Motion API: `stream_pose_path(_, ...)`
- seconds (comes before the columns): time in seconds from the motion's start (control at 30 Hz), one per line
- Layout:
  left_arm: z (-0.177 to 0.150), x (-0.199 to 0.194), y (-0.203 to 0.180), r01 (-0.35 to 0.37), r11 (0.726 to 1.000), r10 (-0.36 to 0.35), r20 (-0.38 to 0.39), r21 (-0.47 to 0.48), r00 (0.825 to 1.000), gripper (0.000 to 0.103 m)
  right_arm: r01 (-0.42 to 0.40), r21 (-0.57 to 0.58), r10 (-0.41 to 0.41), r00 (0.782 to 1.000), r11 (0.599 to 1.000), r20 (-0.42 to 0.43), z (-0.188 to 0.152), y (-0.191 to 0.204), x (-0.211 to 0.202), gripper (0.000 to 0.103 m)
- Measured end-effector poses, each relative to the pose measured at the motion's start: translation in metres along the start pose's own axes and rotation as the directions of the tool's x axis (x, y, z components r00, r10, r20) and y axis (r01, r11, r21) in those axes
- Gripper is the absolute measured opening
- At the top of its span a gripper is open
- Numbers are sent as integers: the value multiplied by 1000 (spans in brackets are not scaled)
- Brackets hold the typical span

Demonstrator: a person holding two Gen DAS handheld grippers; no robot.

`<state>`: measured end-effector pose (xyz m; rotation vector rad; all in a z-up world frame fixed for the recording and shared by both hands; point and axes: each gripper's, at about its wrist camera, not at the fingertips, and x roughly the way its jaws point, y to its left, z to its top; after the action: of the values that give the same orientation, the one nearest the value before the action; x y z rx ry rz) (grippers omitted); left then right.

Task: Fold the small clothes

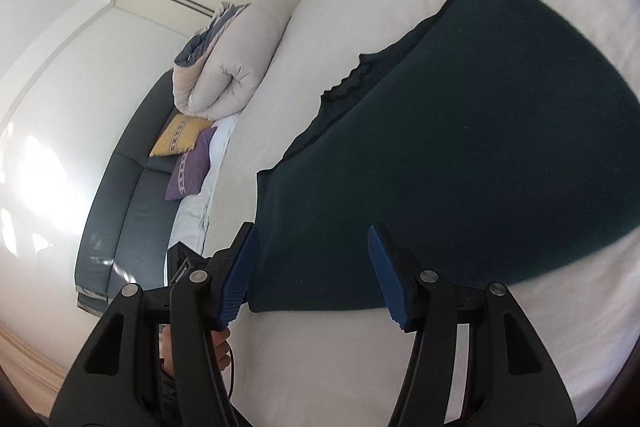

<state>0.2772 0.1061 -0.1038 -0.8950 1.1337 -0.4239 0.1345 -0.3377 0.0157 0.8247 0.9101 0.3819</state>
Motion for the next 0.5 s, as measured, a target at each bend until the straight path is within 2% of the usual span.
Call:
stream_pose_path(0.13, 5, 3, 13, 49, 995, -51, -21, -90, 998, 53, 8, -27, -9, 999, 1000, -50, 8, 12, 28, 56)
stream_pose_path(0.27, 2, 6, 16, 46, 994, -49, -28, -102, 998, 32, 6, -38, -10, 995, 999, -102, 19, 21, 60, 56)
stream_pose_path(0.3, 2, 7, 16, 45, 994, -48, -30, -103, 998, 22, 2, -37, -6, 994, 999, -112, 22, 23, 68, 56)
stream_pose_path(0.33, 1, 7, 17, 42, 994, -46, -29, -105, 999, 16, -3, -38, -1, 992, 999, -123, 25, 24, 77, 56)
stream_pose_path(0.5, -1, -2, 7, 61, 993, -63, -11, -103, 998, 11, 27, -20, -30, 984, 999, -176, 34, 15, 113, 56)
